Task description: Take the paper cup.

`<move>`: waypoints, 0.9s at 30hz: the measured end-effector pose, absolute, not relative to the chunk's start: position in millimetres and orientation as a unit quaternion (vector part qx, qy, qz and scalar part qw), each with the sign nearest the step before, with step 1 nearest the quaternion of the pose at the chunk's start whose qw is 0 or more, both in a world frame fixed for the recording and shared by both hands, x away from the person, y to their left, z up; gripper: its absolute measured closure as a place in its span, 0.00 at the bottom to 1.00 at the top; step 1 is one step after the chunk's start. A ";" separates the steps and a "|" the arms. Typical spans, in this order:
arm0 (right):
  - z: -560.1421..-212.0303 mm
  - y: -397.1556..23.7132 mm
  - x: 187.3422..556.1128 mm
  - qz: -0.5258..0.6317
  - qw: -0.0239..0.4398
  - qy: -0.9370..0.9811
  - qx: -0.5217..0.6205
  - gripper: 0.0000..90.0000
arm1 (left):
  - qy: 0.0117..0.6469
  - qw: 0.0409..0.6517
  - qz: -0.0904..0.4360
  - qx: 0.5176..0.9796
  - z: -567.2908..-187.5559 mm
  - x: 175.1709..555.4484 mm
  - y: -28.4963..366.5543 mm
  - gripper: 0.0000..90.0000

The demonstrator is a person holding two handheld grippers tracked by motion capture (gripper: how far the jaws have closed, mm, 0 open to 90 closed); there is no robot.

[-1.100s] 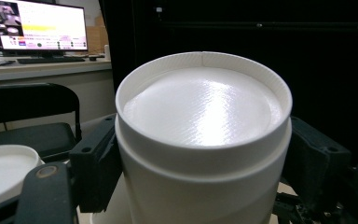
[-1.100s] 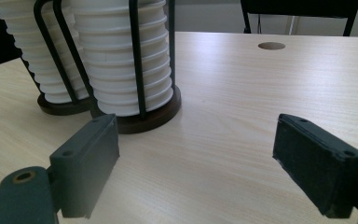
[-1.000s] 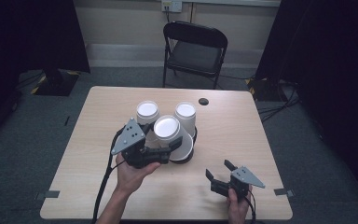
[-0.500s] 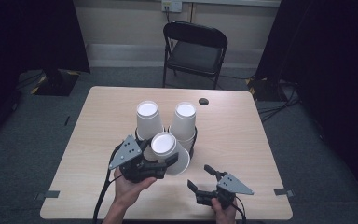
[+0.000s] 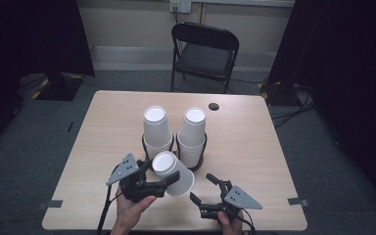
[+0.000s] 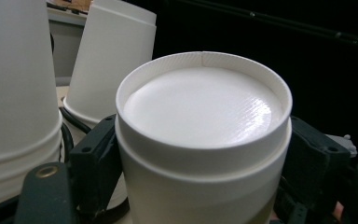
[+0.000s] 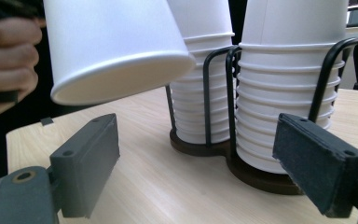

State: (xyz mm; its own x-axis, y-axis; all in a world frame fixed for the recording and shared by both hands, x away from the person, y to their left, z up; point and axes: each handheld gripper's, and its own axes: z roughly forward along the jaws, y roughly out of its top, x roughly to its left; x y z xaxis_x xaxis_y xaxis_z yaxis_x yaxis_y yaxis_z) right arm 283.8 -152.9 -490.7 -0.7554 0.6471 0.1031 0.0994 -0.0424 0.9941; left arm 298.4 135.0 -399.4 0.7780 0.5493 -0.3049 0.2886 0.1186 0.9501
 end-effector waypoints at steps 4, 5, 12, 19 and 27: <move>-491.6 -148.6 284.0 0.660 0.207 0.662 0.289 0.19 | 0.330 0.675 0.086 0.654 -405.5 299.1 135.6 0.24; -491.4 -146.7 283.7 0.663 0.203 0.660 0.288 0.21 | 0.333 0.675 0.081 0.653 -407.0 299.3 134.7 0.24; -490.0 -142.3 282.8 0.668 0.208 0.659 0.276 0.26 | 0.341 0.675 0.058 0.652 -410.9 299.9 128.2 0.24; -488.3 -136.0 283.4 0.673 0.233 0.651 0.263 0.39 | 0.347 0.674 0.035 0.651 -413.3 299.6 118.8 0.24; -487.4 -129.1 286.5 0.671 0.251 0.651 0.250 0.51 | 0.335 0.675 0.015 0.658 -411.6 298.4 107.4 0.24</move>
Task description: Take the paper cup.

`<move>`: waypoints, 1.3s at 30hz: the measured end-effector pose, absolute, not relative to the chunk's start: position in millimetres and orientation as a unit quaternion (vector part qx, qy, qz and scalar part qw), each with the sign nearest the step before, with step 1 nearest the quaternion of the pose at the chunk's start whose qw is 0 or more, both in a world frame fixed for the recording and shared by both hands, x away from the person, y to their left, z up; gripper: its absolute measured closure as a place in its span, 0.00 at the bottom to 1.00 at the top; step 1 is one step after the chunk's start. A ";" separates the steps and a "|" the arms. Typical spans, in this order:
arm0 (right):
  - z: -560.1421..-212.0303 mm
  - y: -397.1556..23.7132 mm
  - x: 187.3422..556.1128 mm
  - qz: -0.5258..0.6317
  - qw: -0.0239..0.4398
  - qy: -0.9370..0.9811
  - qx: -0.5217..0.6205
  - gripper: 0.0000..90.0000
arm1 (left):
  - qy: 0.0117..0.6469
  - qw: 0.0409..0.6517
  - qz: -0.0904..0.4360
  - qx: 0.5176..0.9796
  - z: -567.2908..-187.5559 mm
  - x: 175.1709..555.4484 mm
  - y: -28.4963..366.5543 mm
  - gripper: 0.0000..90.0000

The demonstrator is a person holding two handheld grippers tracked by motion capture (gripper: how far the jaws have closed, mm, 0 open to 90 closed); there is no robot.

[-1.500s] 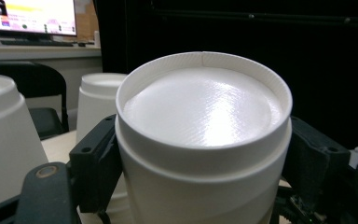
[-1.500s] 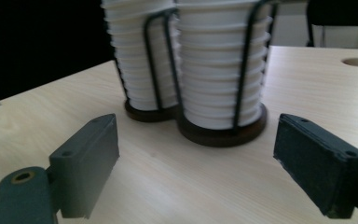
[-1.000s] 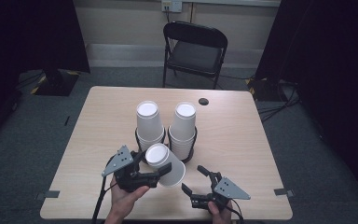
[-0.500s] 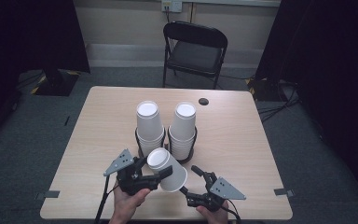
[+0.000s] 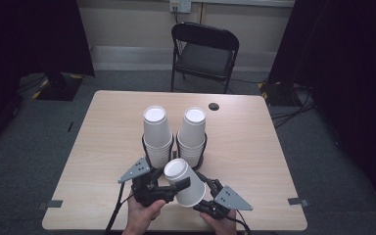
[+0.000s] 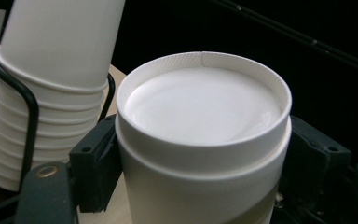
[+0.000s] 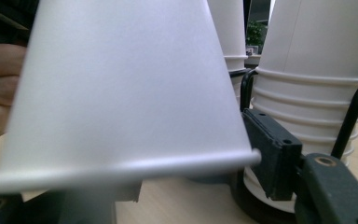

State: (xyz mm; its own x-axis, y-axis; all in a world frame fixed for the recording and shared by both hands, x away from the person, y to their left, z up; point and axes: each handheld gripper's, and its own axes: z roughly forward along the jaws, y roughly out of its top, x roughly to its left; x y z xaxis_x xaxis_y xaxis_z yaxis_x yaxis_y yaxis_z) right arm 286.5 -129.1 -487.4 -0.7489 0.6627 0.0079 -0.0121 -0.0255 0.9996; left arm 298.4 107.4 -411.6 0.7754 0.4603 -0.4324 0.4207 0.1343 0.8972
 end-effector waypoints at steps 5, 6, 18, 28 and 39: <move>-487.7 -129.0 287.3 0.676 0.256 0.646 0.246 0.57 | 0.337 0.668 0.008 0.663 -412.1 300.2 102.7 0.24; -487.9 -129.3 287.2 0.677 0.256 0.645 0.244 0.59 | 0.336 0.669 0.005 0.663 -411.8 301.0 102.6 0.24; -488.4 -135.6 287.3 0.686 0.278 0.626 0.248 0.78 | 0.328 0.668 -0.004 0.668 -410.8 304.7 104.6 0.23; -486.7 -140.5 285.7 0.698 0.277 0.616 0.238 0.88 | 0.322 0.673 0.004 0.666 -410.1 306.0 109.8 0.20; -486.6 -138.8 286.2 0.699 0.273 0.619 0.233 0.90 | 0.315 0.672 0.021 0.670 -413.0 306.0 112.9 0.16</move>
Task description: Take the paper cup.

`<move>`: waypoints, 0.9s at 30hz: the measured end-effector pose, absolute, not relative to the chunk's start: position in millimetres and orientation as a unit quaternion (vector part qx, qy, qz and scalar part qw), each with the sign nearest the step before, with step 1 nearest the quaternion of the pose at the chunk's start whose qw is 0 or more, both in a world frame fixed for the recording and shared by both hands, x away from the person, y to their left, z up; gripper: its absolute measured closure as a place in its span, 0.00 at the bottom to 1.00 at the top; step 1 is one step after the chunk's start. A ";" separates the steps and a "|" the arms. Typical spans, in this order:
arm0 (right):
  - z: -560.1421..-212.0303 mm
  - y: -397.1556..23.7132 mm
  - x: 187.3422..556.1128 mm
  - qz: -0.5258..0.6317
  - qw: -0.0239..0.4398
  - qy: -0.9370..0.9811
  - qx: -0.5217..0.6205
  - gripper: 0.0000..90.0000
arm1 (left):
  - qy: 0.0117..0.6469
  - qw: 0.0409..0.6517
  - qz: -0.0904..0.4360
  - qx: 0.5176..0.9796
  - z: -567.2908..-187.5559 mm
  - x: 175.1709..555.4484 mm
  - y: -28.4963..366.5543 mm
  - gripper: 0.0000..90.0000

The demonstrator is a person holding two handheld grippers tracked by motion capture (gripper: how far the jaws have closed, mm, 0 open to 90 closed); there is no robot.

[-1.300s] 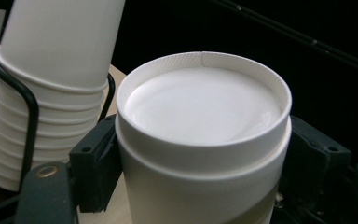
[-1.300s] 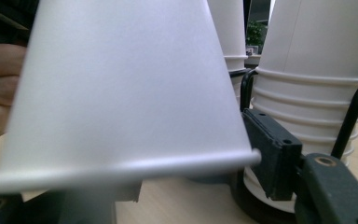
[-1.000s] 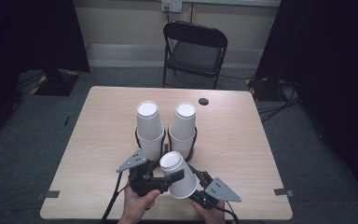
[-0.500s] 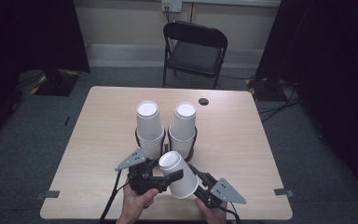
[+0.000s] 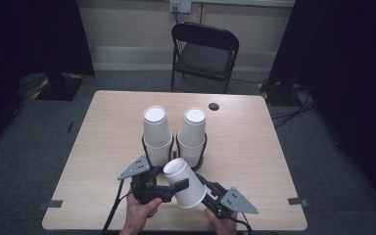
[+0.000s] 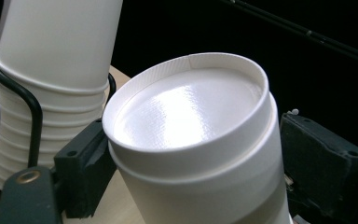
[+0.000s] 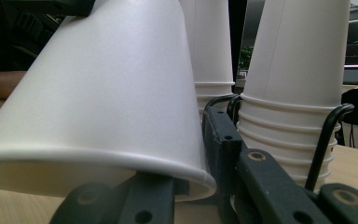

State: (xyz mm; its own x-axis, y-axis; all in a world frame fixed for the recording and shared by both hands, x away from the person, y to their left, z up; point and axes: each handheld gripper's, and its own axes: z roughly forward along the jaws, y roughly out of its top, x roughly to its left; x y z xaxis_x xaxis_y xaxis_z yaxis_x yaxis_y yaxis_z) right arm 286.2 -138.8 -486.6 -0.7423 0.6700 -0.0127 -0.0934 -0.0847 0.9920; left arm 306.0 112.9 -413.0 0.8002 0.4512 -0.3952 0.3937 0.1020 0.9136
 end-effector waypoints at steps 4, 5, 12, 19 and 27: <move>-486.6 -141.5 286.8 0.706 0.269 0.610 0.240 0.90 | 0.314 0.669 0.022 0.673 -413.8 306.9 111.7 0.13; -486.6 -142.3 287.1 0.709 0.266 0.606 0.242 0.91 | 0.313 0.670 0.023 0.672 -413.9 306.6 111.9 0.12; -487.0 -150.1 287.8 0.709 0.268 0.601 0.252 0.94 | 0.310 0.666 0.054 0.676 -412.7 304.9 116.6 0.13; -485.1 -147.5 287.6 0.688 0.286 0.615 0.257 0.94 | 0.298 0.662 0.090 0.682 -413.5 303.3 122.0 0.17; -484.7 -151.1 289.3 0.671 0.277 0.630 0.276 0.95 | 0.280 0.653 0.115 0.695 -416.9 304.2 134.0 0.17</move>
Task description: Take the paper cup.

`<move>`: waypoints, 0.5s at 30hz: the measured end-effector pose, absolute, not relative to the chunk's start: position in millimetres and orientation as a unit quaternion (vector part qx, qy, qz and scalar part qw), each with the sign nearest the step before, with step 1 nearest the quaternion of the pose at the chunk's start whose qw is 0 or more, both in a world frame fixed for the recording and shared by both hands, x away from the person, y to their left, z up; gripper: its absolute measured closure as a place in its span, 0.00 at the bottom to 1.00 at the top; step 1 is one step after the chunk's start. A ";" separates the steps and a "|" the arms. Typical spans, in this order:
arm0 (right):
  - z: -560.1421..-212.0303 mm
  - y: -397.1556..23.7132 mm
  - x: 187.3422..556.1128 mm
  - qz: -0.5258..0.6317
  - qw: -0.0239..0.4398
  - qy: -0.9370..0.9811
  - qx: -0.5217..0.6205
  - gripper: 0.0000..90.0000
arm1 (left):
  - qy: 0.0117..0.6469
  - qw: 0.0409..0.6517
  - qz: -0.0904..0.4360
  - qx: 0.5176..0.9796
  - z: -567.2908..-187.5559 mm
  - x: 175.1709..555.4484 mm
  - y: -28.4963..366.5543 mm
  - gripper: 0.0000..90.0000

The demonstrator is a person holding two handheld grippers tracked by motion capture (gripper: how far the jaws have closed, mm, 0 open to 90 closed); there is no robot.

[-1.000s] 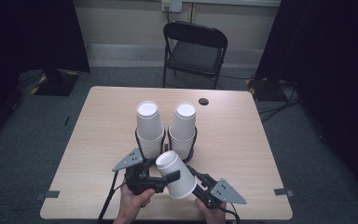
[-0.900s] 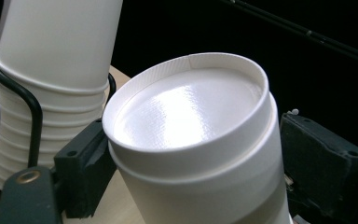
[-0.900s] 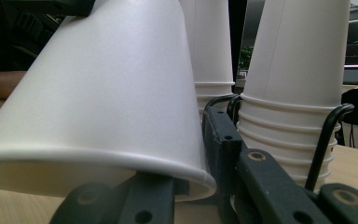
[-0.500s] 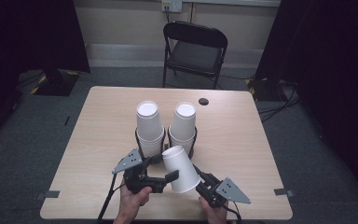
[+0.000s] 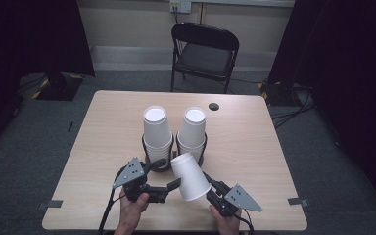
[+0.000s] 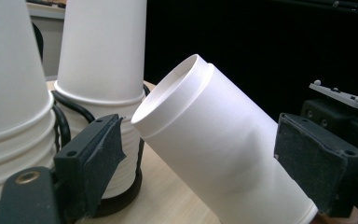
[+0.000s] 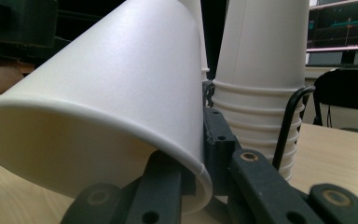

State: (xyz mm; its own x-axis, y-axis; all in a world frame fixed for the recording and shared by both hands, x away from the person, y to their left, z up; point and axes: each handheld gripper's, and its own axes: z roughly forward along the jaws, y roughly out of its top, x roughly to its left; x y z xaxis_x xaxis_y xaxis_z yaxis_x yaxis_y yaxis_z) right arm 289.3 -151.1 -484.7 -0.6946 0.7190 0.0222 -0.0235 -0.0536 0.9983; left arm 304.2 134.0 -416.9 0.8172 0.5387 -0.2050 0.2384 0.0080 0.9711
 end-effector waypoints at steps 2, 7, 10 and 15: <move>-484.1 -151.4 289.4 0.663 0.272 0.638 0.282 0.95 | 0.277 0.648 0.126 0.699 -418.4 304.7 138.2 0.17; -480.9 -153.3 290.5 0.645 0.263 0.655 0.293 0.95 | 0.276 0.628 0.162 0.710 -422.2 305.5 140.1 0.17; -478.6 -155.0 291.6 0.634 0.251 0.667 0.300 0.94 | 0.267 0.615 0.185 0.718 -426.1 305.5 140.3 0.17; -476.6 -157.2 293.2 0.621 0.241 0.680 0.307 0.94 | 0.249 0.598 0.198 0.735 -430.9 304.7 140.8 0.17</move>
State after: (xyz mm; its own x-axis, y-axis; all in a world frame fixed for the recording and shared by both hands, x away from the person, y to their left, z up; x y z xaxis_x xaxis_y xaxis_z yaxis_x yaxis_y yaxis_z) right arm 293.2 -157.2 -476.6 -0.6947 0.7173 0.0535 0.1186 0.0410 0.9921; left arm 304.7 140.8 -430.9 0.7976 0.6031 -0.0059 0.1285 -0.1603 0.9787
